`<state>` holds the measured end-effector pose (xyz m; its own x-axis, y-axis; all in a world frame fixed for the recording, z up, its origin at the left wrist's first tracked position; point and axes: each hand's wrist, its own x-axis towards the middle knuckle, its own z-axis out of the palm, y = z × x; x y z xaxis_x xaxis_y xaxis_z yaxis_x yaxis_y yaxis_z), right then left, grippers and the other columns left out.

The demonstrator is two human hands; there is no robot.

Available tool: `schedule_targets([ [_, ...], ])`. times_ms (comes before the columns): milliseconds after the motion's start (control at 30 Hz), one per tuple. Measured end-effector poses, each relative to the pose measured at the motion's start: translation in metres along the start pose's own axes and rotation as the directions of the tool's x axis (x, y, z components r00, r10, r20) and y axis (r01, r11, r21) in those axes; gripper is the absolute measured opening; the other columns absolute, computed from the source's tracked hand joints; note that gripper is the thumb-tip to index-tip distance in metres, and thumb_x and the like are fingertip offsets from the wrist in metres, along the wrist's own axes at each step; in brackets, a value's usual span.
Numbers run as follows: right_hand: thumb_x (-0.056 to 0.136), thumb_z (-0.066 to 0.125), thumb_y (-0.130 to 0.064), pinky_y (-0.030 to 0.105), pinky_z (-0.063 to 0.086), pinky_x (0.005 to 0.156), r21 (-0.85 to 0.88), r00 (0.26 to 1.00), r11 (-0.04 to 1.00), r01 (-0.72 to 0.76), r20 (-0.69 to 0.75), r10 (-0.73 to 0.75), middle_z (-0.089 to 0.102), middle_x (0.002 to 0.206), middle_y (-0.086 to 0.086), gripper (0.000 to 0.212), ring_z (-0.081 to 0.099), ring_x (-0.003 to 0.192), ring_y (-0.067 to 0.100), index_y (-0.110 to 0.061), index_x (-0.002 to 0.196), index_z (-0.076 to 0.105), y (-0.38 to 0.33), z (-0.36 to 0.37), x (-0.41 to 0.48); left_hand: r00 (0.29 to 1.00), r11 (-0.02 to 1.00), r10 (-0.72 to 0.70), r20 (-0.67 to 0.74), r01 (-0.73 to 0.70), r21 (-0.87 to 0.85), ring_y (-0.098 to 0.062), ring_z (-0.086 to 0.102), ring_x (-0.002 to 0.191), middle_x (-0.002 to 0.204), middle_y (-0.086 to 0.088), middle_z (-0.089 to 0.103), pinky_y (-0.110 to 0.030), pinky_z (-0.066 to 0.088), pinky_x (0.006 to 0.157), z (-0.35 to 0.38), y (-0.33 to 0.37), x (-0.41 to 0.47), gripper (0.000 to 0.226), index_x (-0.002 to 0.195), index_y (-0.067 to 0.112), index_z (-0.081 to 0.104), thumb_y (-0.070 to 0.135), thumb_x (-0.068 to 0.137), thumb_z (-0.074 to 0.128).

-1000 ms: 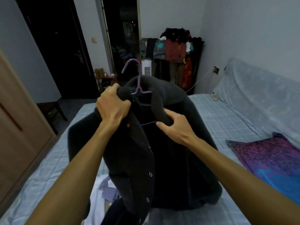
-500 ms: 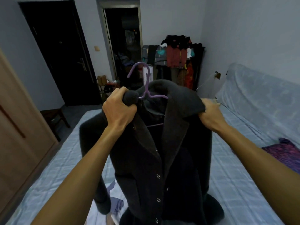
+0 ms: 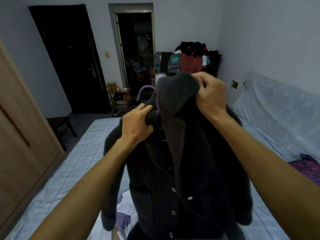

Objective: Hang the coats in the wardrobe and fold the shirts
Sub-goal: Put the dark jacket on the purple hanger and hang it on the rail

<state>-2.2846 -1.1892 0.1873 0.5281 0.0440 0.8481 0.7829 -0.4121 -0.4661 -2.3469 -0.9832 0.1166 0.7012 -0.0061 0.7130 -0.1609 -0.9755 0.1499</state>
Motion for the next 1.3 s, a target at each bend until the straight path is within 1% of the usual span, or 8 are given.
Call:
schedule_targets([
  [133,0.094,0.053,-0.027,0.020,0.046,0.073,0.012,0.955,0.994,0.109,0.276,-0.109,0.067,0.093,-0.008,0.020,0.060,0.084,0.006,-0.016,0.100,0.068,0.001,-0.008,0.006,0.948,0.958,-0.242,-0.206,0.200,-0.204,-0.016,0.052,0.070,0.079,0.001,0.057,-0.027,0.035,0.062,-0.022,-0.003,0.014,0.018,0.083,0.016,0.058,0.015,0.067,0.065],
  [267,0.088,0.058,-0.025,0.034,0.046,0.074,-0.209,0.808,0.972,0.105,0.588,0.039,0.067,0.101,0.007,0.020,0.061,0.090,0.024,-0.017,0.105,0.063,0.031,-0.025,-0.015,0.909,0.932,-0.293,-0.297,0.201,-0.303,-0.010,0.052,0.069,0.079,0.004,0.059,-0.025,0.039,0.063,-0.029,0.002,0.020,0.014,0.082,0.018,0.058,0.017,0.070,0.067],
  [567,0.083,0.051,-0.023,0.031,0.038,0.051,-0.503,0.981,0.847,0.169,0.166,-0.097,0.064,0.066,0.017,0.023,0.060,0.055,0.039,-0.004,0.074,0.059,0.060,-0.044,-0.030,0.995,0.971,-0.030,-0.092,0.007,-0.239,-0.017,0.049,0.096,0.110,-0.003,0.050,-0.033,0.043,0.086,-0.024,0.018,0.007,0.057,0.123,0.020,0.047,0.043,0.075,0.068],
  [733,0.081,0.046,-0.025,0.026,0.035,0.049,-0.525,0.975,0.825,0.207,0.046,-0.215,0.064,0.065,0.019,0.027,0.061,0.052,0.039,-0.003,0.077,0.062,0.066,-0.061,-0.021,0.923,0.853,-0.301,-0.239,0.149,-0.501,-0.015,0.057,0.086,0.093,0.002,0.058,-0.046,0.046,0.086,-0.028,-0.006,0.018,0.030,0.112,0.019,0.055,0.038,0.091,0.047],
  [867,0.084,0.046,-0.027,0.034,0.045,0.051,-0.500,0.980,0.847,0.182,0.024,-0.197,0.067,0.074,0.021,0.032,0.063,0.060,0.042,-0.001,0.084,0.064,0.073,-0.069,-0.016,0.955,0.910,-0.276,0.112,0.297,-0.289,-0.022,0.054,0.108,0.118,-0.002,0.059,-0.043,0.037,0.100,-0.026,-0.013,0.040,0.051,0.130,0.027,0.047,0.058,0.091,0.036],
  [1000,0.079,0.056,-0.019,0.037,0.048,0.049,-0.552,0.981,0.815,0.175,0.031,-0.190,0.067,0.075,0.022,0.023,0.063,0.057,0.043,0.000,0.088,0.066,0.073,-0.075,-0.022,0.773,0.719,-0.288,0.564,0.564,-0.406,-0.013,0.061,0.104,0.119,0.006,0.063,-0.037,0.045,0.097,-0.032,-0.019,0.056,0.069,0.124,0.030,0.056,0.074,0.071,0.058],
  [1133,0.078,0.055,-0.026,0.037,0.048,0.053,-0.579,0.993,0.806,0.119,0.063,-0.102,0.066,0.075,0.023,0.028,0.063,0.059,0.043,-0.002,0.087,0.066,0.078,-0.084,-0.029,0.774,0.712,-0.118,0.622,0.502,-0.490,-0.018,0.066,0.097,0.105,0.000,0.067,-0.046,0.052,0.090,-0.037,-0.028,0.059,0.039,0.106,0.037,0.060,0.038,0.072,0.079],
  [1300,0.079,0.049,-0.038,0.042,0.047,0.062,-0.578,0.995,0.814,0.059,0.096,-0.005,0.067,0.085,0.023,0.042,0.064,0.075,0.045,-0.005,0.096,0.068,0.076,-0.083,-0.037,0.654,0.705,0.058,0.755,0.508,-0.495,-0.013,0.057,0.114,0.122,0.008,0.059,-0.043,0.046,0.099,-0.036,-0.035,0.048,0.063,0.120,0.048,0.049,0.024,0.071,0.081],
])
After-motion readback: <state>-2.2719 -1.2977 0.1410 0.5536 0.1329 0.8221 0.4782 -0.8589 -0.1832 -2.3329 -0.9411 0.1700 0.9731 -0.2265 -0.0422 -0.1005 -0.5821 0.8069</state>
